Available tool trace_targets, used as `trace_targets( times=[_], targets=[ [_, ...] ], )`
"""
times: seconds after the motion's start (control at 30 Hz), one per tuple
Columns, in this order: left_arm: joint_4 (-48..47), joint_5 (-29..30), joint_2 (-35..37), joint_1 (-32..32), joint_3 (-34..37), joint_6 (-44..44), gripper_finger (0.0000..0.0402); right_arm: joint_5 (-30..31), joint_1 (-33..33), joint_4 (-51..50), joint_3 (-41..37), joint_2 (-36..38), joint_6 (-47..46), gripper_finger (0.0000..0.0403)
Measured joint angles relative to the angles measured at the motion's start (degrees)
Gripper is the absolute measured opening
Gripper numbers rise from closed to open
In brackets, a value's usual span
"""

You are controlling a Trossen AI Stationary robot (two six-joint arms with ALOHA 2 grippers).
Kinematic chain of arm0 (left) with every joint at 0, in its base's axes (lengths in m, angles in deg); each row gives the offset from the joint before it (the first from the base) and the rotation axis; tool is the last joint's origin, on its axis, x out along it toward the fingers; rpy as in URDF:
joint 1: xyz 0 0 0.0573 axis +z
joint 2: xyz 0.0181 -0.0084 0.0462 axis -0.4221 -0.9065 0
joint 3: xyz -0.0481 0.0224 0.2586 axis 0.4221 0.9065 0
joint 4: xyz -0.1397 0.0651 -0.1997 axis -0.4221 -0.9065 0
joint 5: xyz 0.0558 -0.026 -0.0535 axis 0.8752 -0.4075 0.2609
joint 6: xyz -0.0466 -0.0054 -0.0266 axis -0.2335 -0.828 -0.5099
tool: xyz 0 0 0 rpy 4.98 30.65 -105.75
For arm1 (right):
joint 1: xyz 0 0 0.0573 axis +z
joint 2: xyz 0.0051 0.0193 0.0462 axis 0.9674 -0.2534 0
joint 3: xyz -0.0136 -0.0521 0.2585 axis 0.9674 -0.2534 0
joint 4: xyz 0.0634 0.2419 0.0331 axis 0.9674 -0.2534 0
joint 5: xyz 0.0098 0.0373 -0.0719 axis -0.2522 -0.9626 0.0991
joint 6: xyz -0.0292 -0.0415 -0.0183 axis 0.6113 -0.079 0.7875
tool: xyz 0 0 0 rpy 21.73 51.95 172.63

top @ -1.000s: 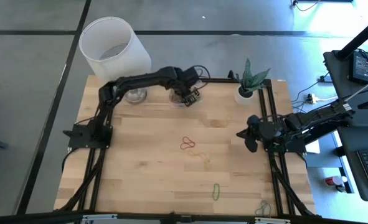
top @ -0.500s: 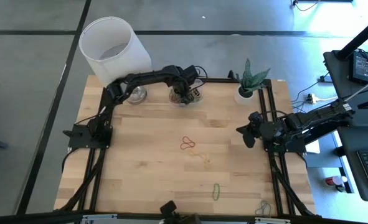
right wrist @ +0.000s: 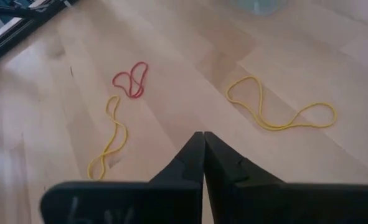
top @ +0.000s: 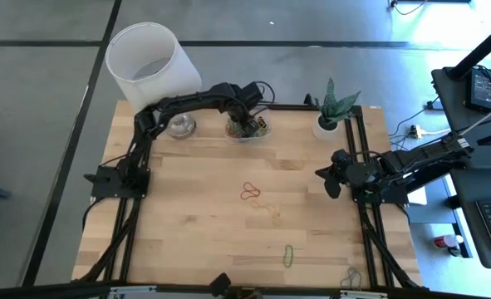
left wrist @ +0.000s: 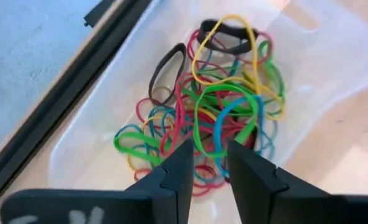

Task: Pick and place rubber bands into bin
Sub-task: Put the top yellow rubber band into the transparent bin

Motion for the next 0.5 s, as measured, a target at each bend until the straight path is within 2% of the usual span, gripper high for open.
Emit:
trace_targets(
  times=[0.17,0.3,0.5],
  targets=[
    [-3.48,-0.45,4.7,-2.12,0.0,-4.75,0.008,4.31,0.0,2.09,0.0,-1.52,7.32,0.001],
    [-6.84,-0.43,6.68,-6.27,0.0,-5.0,0.0068,4.35,-1.05,6.19,0.02,-5.97,13.3,0.0012],
    [-8.31,-0.44,6.95,-15.33,0.77,-5.8,0.0034,4.35,-4.74,8.35,0.02,-16.29,13.13,0.0057]
  ],
)
